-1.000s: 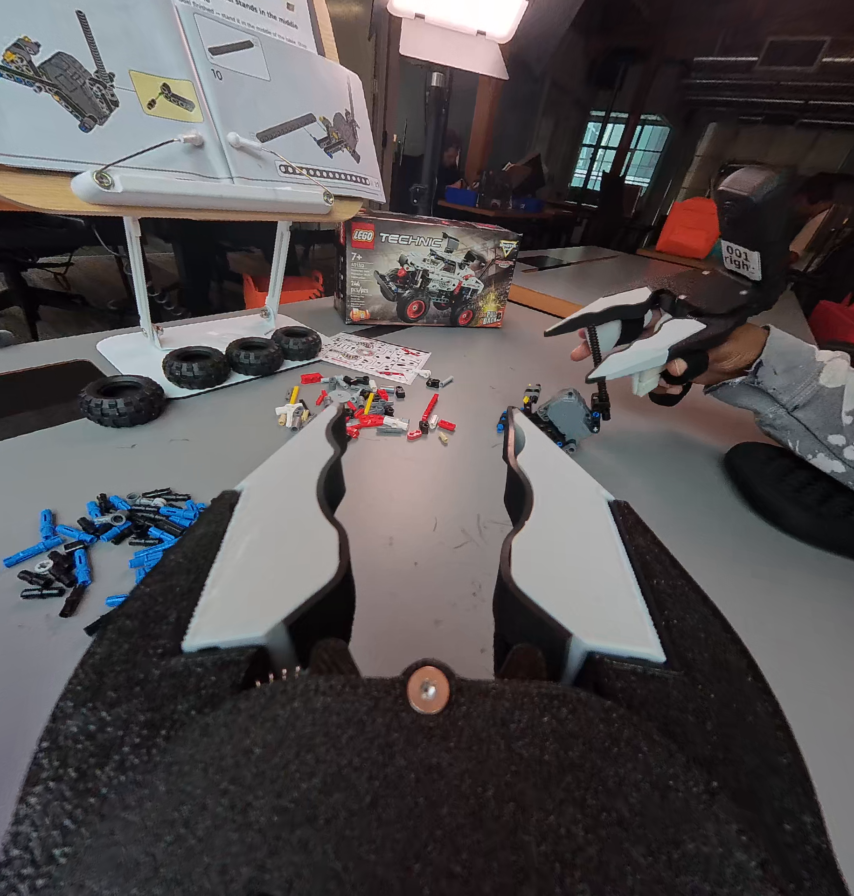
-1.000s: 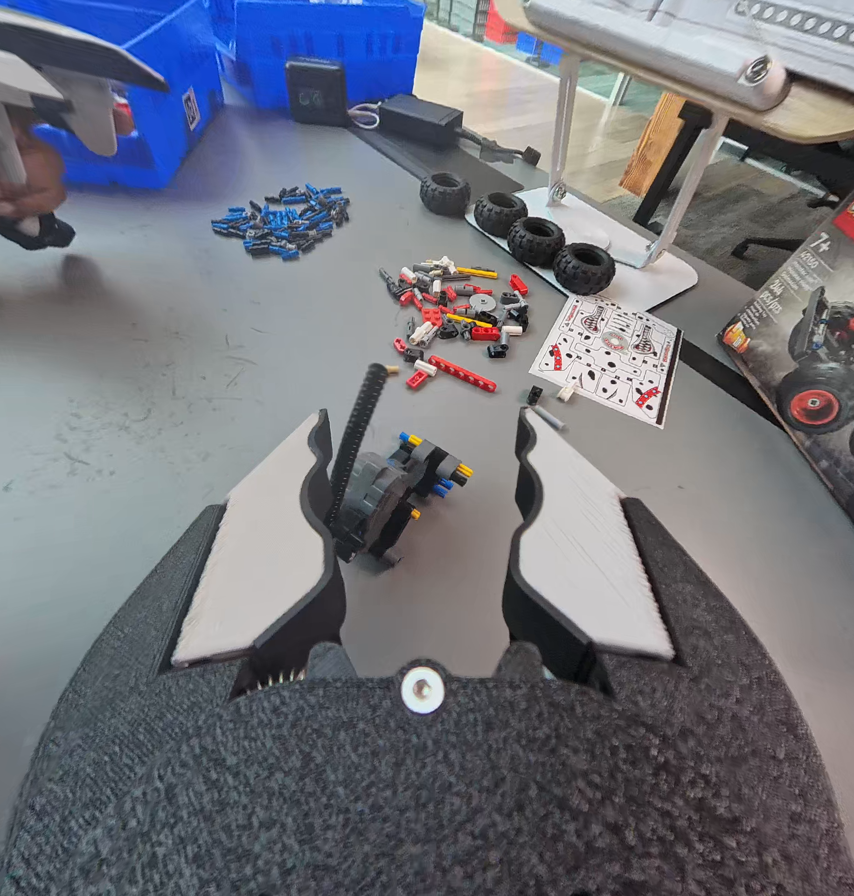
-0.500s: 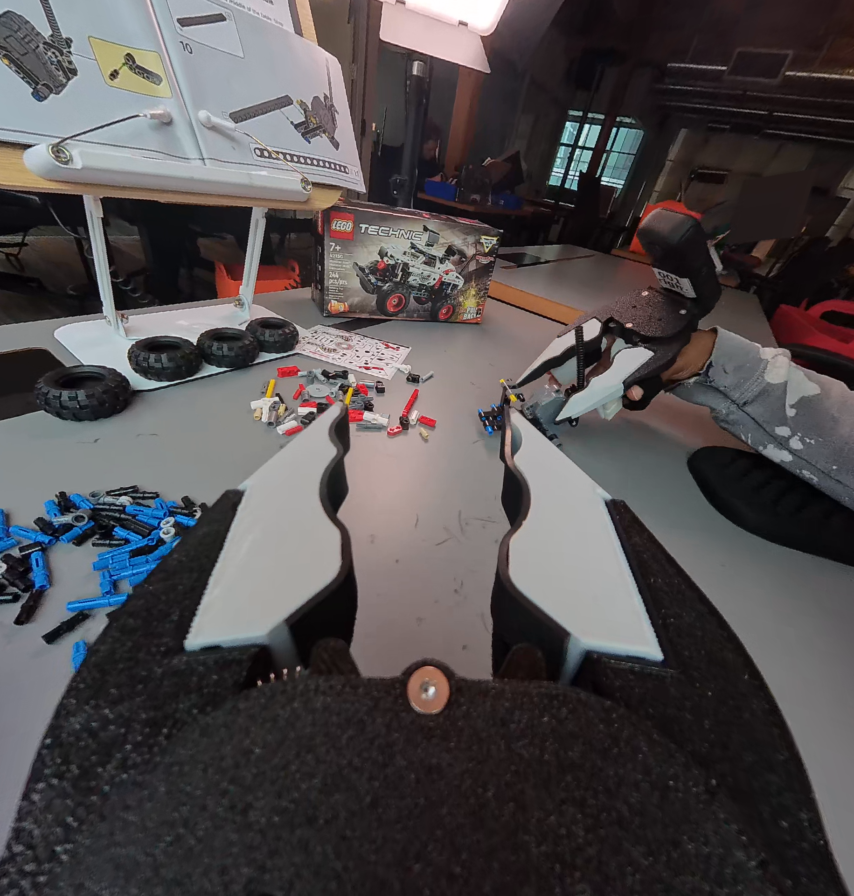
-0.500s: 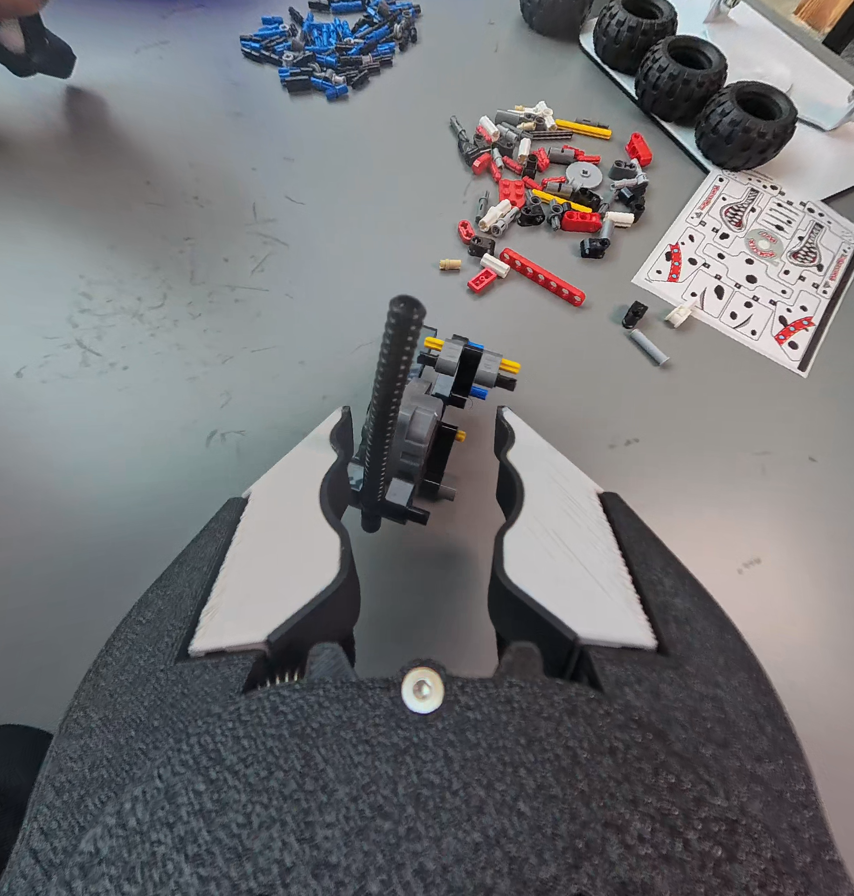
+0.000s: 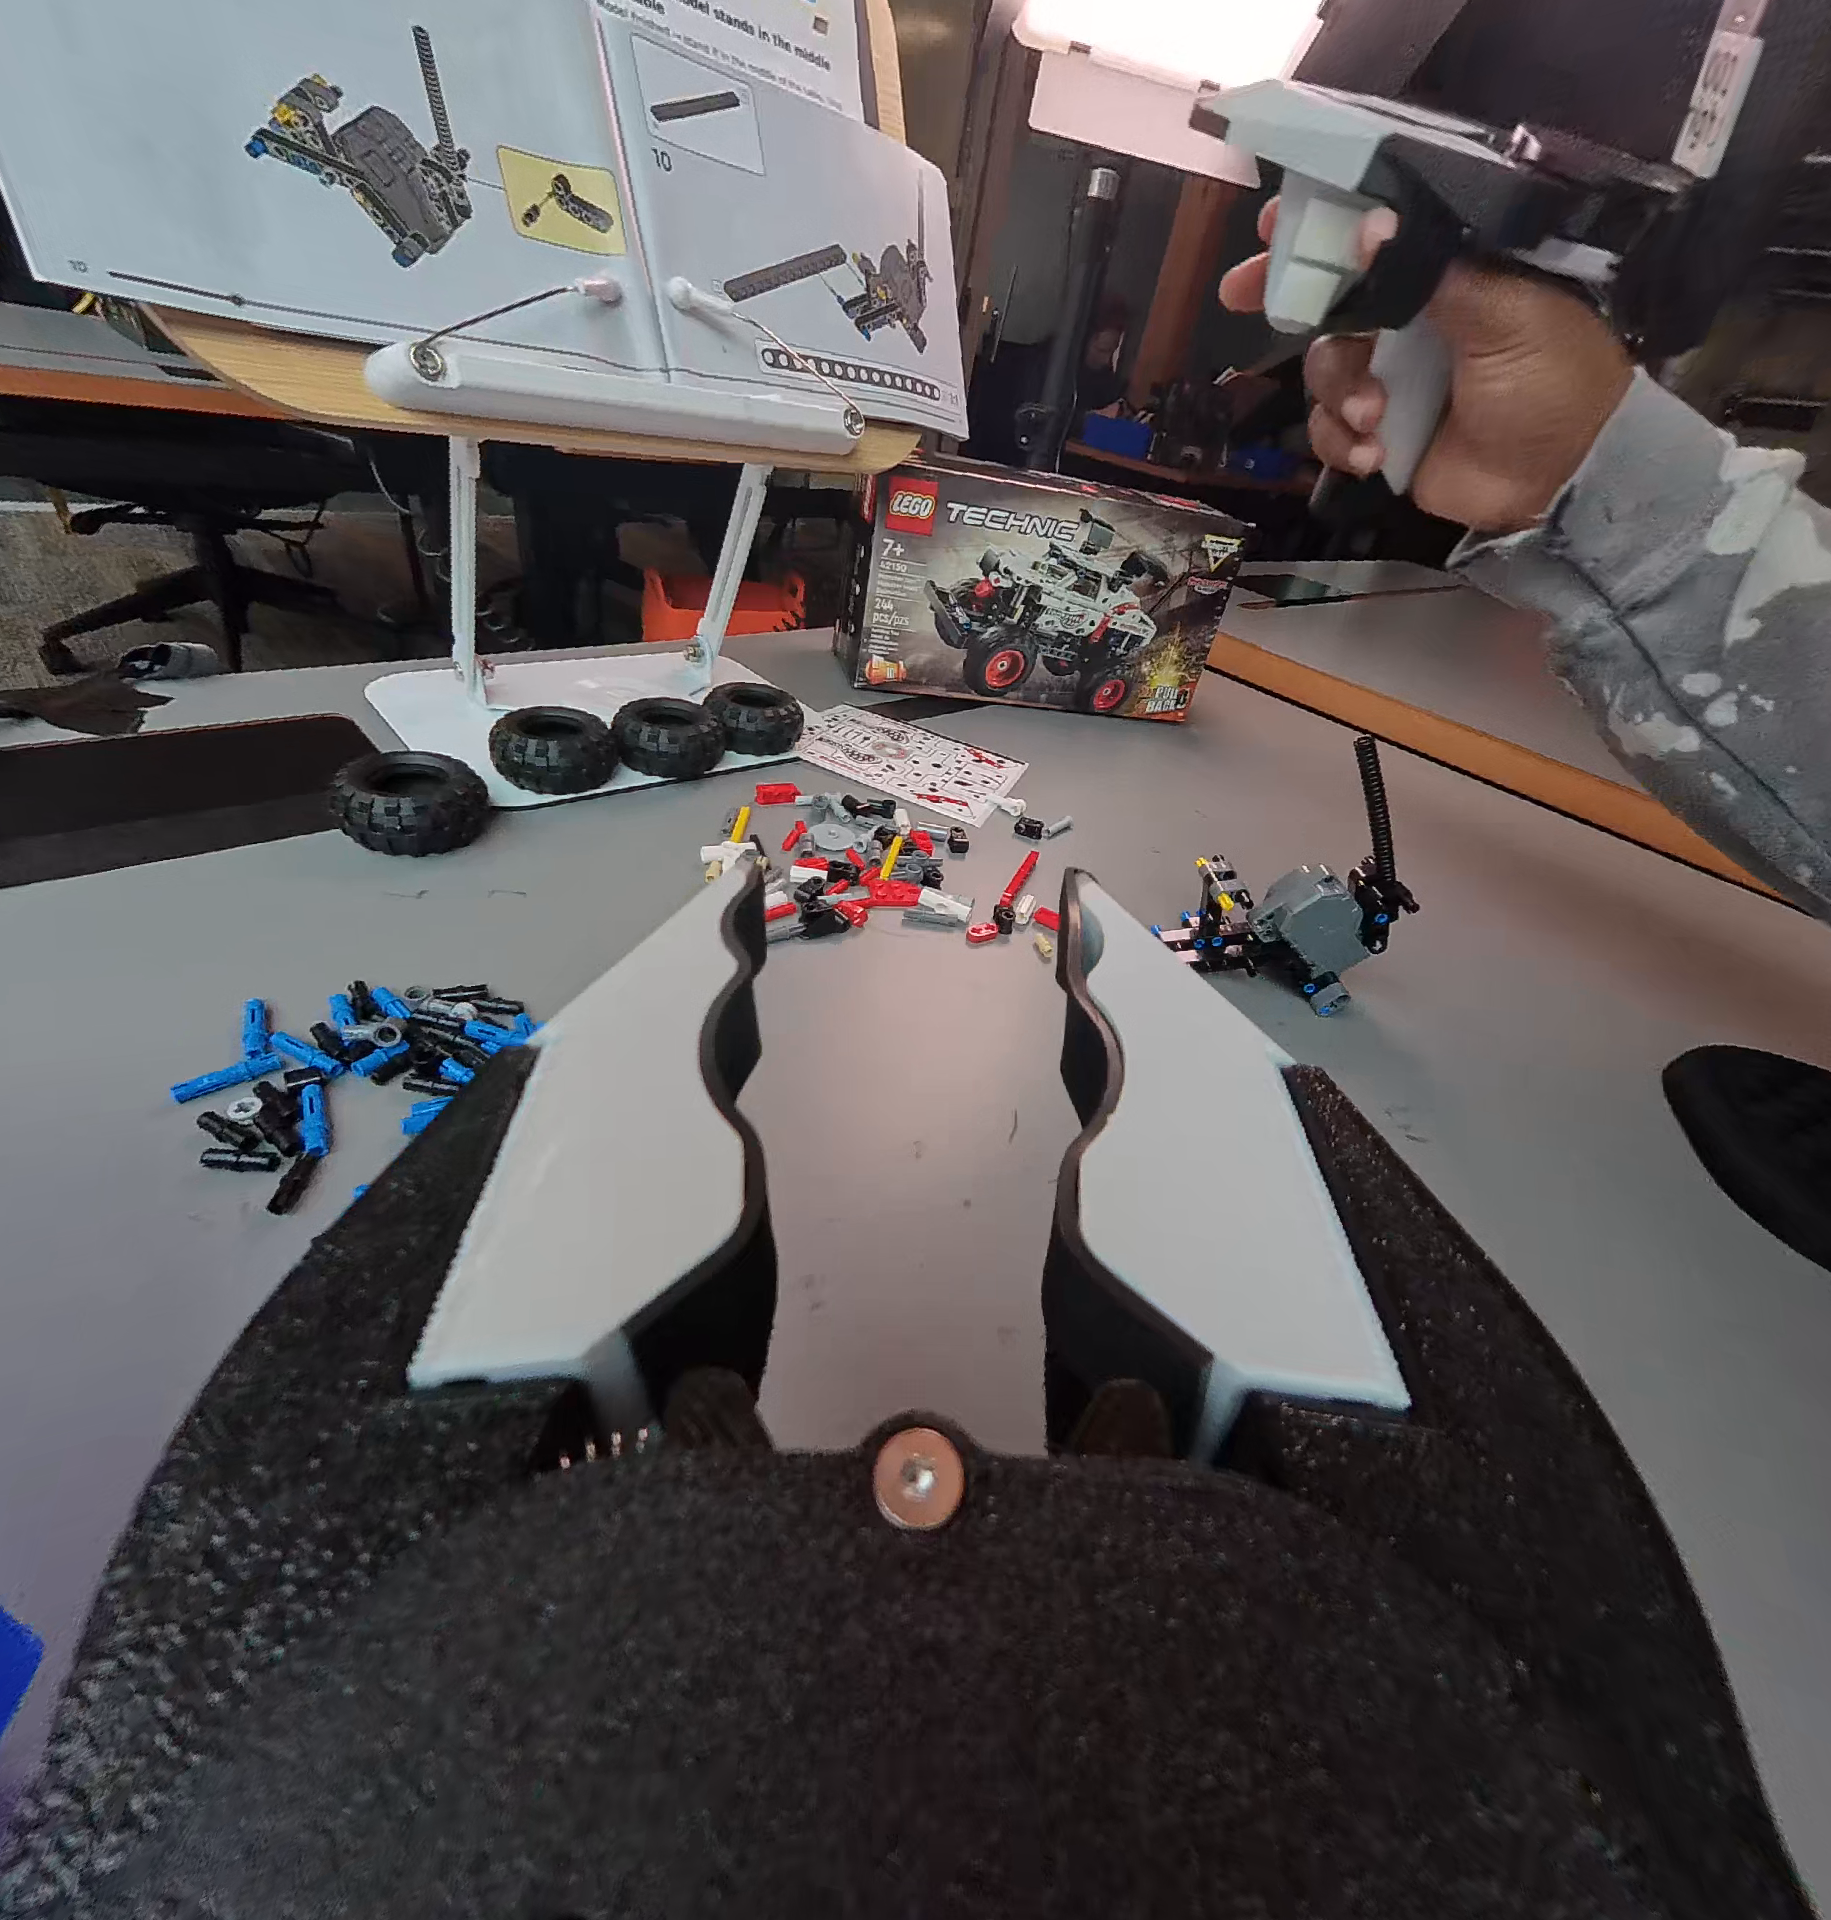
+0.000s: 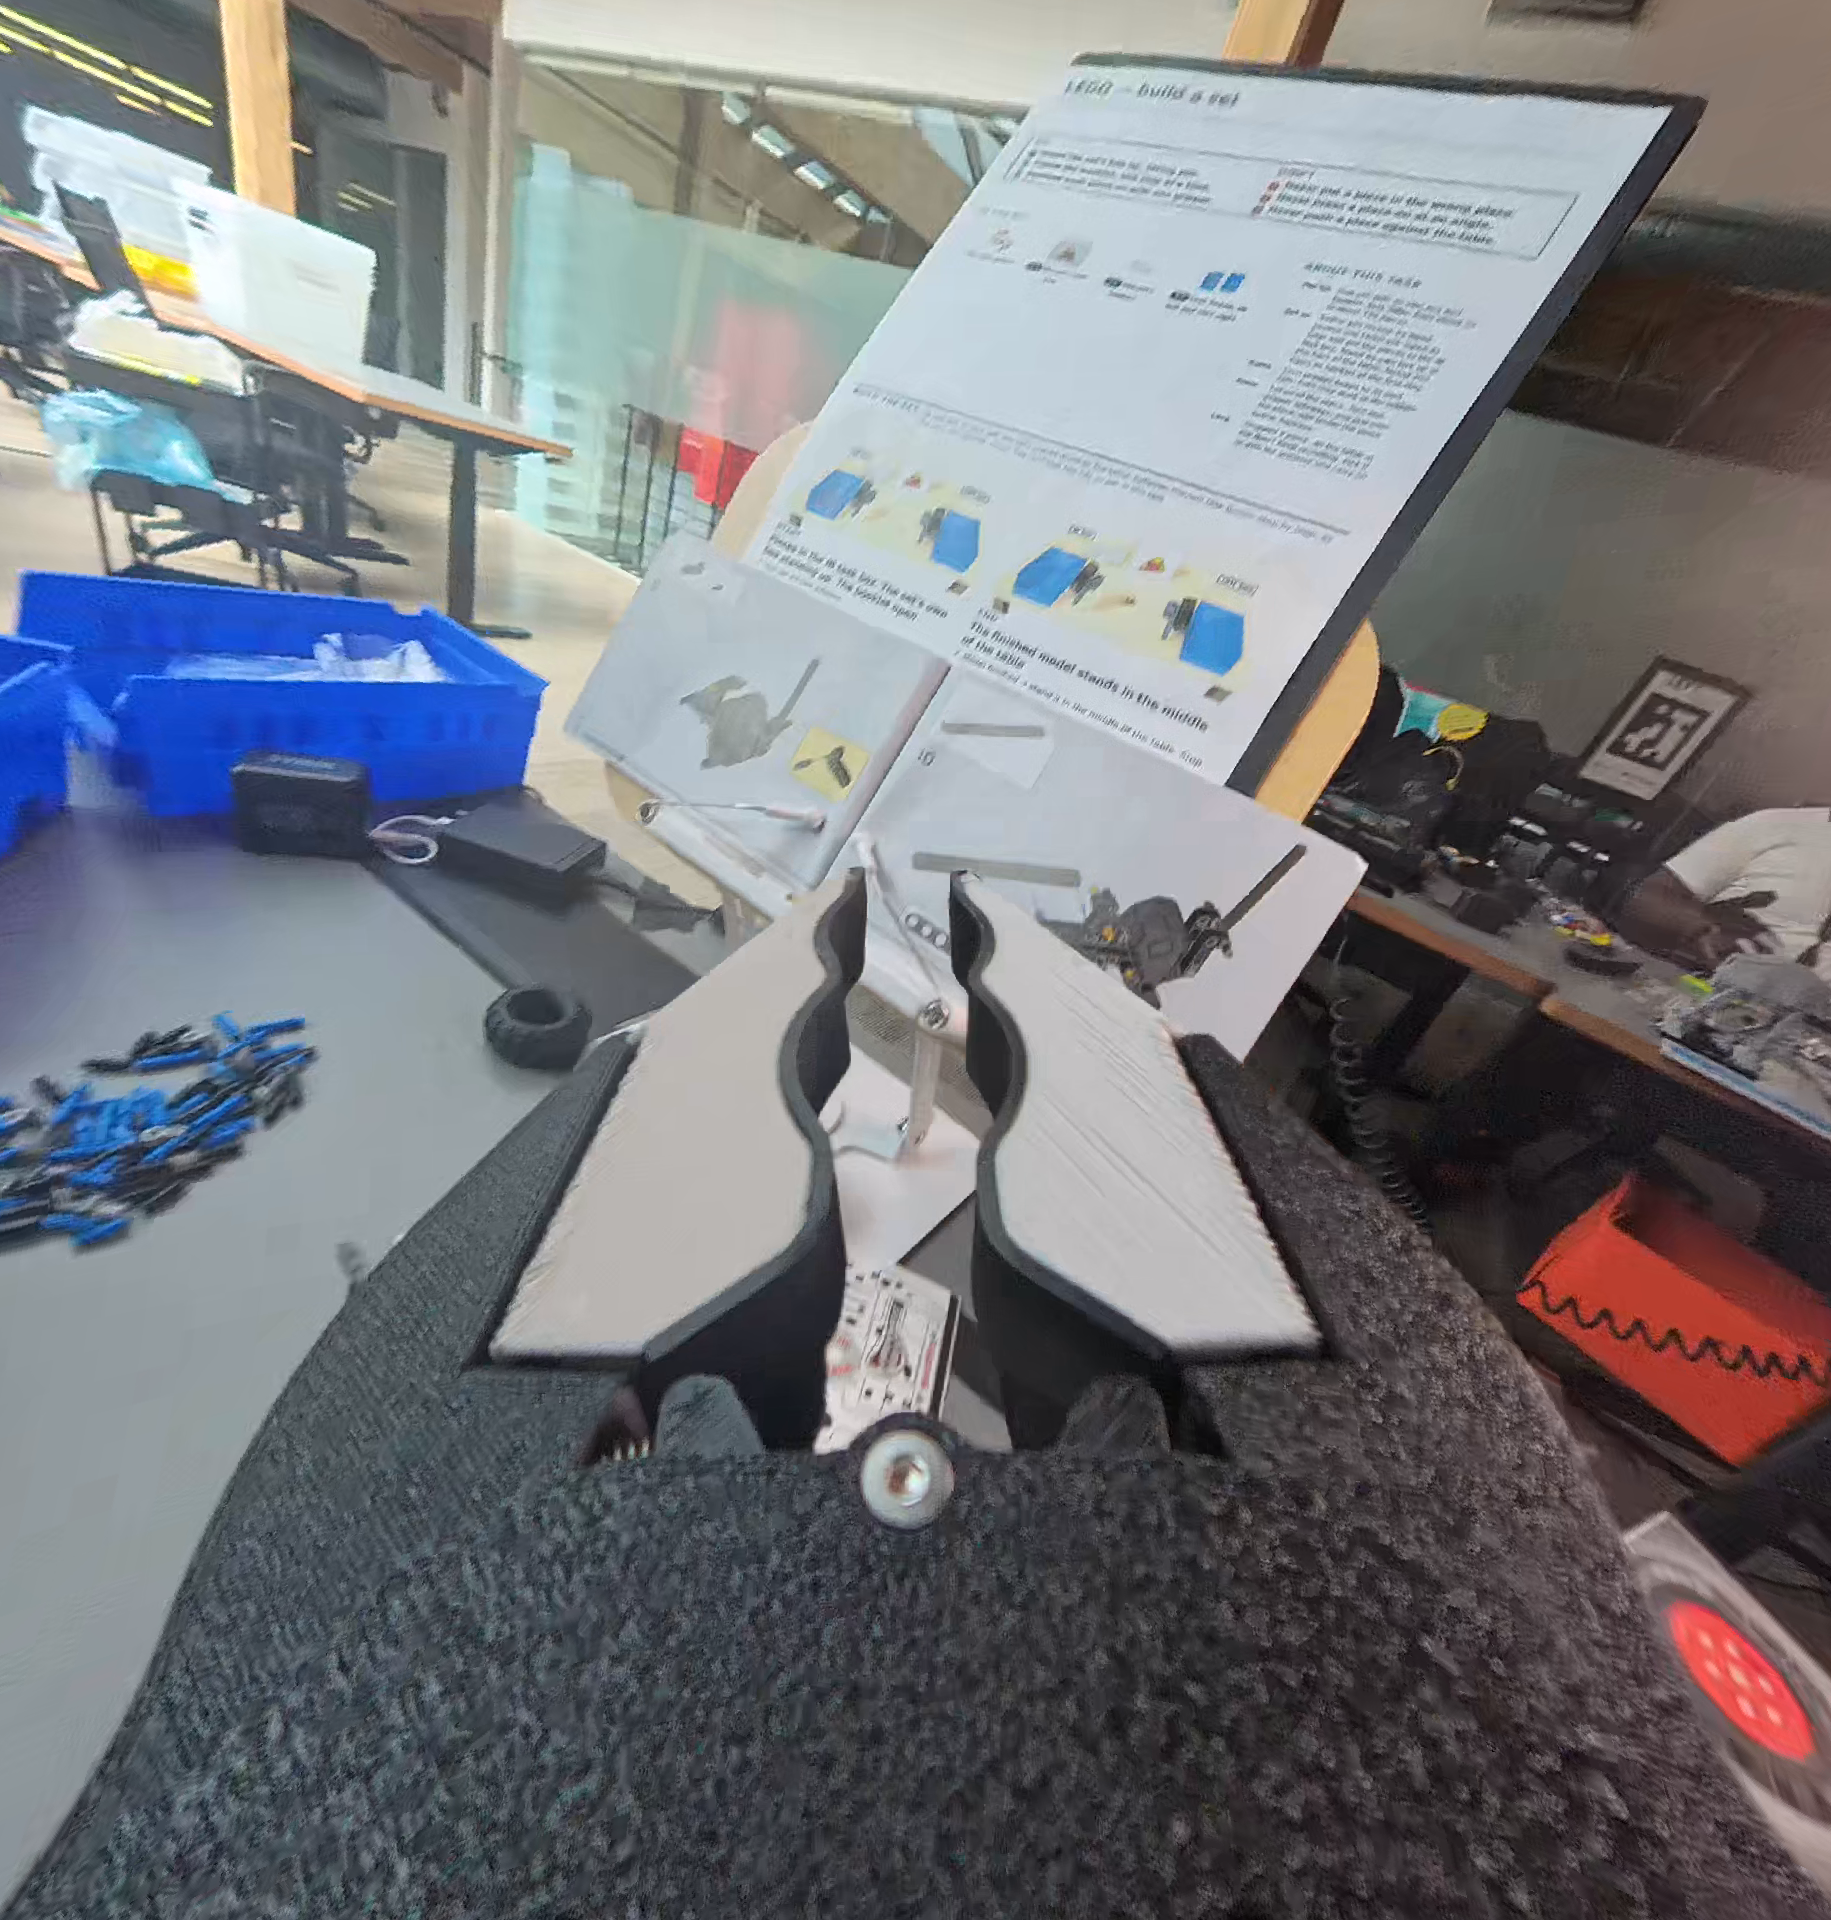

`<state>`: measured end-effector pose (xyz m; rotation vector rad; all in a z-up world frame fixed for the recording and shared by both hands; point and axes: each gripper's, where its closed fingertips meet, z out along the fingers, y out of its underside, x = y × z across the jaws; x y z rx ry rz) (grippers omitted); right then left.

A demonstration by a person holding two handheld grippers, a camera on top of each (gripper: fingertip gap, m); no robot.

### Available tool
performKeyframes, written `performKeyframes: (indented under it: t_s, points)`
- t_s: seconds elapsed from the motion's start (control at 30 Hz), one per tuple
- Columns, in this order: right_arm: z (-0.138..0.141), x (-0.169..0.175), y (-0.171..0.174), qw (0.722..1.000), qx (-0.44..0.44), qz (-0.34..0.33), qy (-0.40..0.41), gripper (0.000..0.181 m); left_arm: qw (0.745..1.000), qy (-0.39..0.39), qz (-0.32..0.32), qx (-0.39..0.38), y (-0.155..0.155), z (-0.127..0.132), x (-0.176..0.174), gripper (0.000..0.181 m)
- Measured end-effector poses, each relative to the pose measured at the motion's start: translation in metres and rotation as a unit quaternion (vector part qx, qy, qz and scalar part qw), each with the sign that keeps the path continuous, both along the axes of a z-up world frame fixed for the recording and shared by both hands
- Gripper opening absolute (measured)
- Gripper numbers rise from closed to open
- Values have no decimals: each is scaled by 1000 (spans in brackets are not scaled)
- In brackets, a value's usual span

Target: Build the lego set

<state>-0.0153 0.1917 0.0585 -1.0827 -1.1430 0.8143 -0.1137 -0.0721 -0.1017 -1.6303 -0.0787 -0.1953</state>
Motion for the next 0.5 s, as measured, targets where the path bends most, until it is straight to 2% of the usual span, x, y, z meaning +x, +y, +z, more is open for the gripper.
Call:
performKeyframes:
  t_s: [0.1, 0.2, 0.27, 0.37, 0.5]
  points:
    - [14, -65, 31, 1000, 9, -23, 15, 0, 1000, -1, 16, -4, -2, -2, -7, 55]
    - [5, -126, 62, 999, -12, -42, -13, 0, 999, 6, 39, -2, -6, -1, -17, 53]
    - [-3, -154, 76, 998, -26, -50, -22, 0, 998, 14, 56, -1, -8, 1, -23, 53]
    - [-12, -178, 86, 997, -36, -53, -37, 0, 997, 23, 72, -3, -11, 1, -30, 51]
    - [-20, -186, 95, 996, -51, -60, -44, 0, 997, 20, 72, -7, -11, -1, -31, 51]
